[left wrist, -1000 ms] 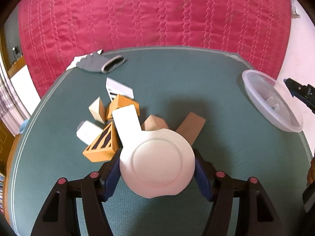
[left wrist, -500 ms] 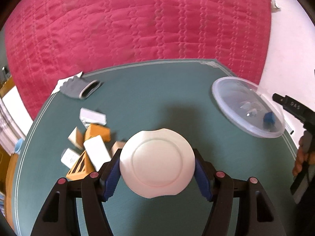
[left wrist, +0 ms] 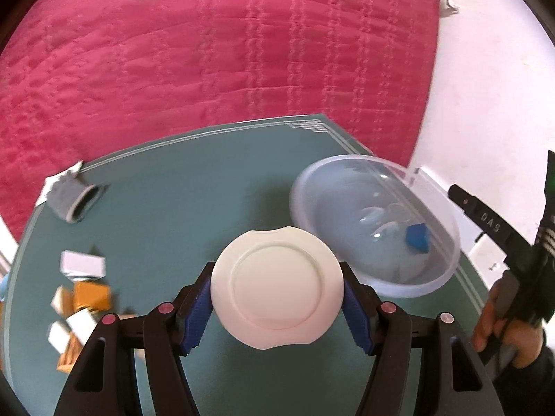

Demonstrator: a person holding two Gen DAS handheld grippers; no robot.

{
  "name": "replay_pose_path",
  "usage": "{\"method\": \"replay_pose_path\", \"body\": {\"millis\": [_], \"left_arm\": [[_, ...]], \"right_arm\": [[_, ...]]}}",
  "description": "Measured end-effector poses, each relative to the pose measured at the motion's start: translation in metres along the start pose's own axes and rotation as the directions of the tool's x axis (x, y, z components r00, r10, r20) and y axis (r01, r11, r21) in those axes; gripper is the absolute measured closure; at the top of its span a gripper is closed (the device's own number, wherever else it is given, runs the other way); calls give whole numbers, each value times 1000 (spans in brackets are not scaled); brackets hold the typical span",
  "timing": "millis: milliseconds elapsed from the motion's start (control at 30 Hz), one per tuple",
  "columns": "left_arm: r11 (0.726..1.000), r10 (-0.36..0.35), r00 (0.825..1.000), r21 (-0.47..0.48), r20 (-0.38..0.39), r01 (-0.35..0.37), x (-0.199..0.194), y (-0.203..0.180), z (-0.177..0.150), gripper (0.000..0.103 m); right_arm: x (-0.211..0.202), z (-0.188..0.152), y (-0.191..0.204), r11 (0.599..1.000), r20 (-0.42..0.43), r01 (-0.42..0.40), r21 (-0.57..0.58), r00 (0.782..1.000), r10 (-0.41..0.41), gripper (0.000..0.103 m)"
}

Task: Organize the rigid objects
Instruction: 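Carry the white plate into the clear bowl and open the left tool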

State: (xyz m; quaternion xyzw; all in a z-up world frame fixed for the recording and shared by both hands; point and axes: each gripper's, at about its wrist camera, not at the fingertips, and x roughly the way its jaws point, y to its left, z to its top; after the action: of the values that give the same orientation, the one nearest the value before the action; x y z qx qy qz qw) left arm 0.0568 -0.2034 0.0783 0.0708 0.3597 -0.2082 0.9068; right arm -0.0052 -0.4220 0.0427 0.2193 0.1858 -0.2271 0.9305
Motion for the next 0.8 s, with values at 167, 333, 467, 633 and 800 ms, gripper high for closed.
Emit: {"method": "replay_pose_path", "body": {"millis": [167,333,467,633,800], "left_arm": [[998,-57,998,14,-9,57,15,-22,10,33],[994,-101,995,31,-23,102,30,-37,19,33],[992,-117,993,46,-21,118,39,-46,21,33],[992,-117,993,36,-9,118,43,-43,21,16],[997,-73,997,1,-18,73,41,-27,17,16]], "right_arm": [[0,1,-6,1000,11,6,27,1000,-6,47],[-1,0,-5,1000,25,4,29,1000,-5,47],[-2,-1,-5,999,31,1,32,1000,-2,47],[-3,-2,-5,1000,32,-2,29,999,1,47],[-4,-4,-1,1000,32,-9,17,999,8,47]]}}
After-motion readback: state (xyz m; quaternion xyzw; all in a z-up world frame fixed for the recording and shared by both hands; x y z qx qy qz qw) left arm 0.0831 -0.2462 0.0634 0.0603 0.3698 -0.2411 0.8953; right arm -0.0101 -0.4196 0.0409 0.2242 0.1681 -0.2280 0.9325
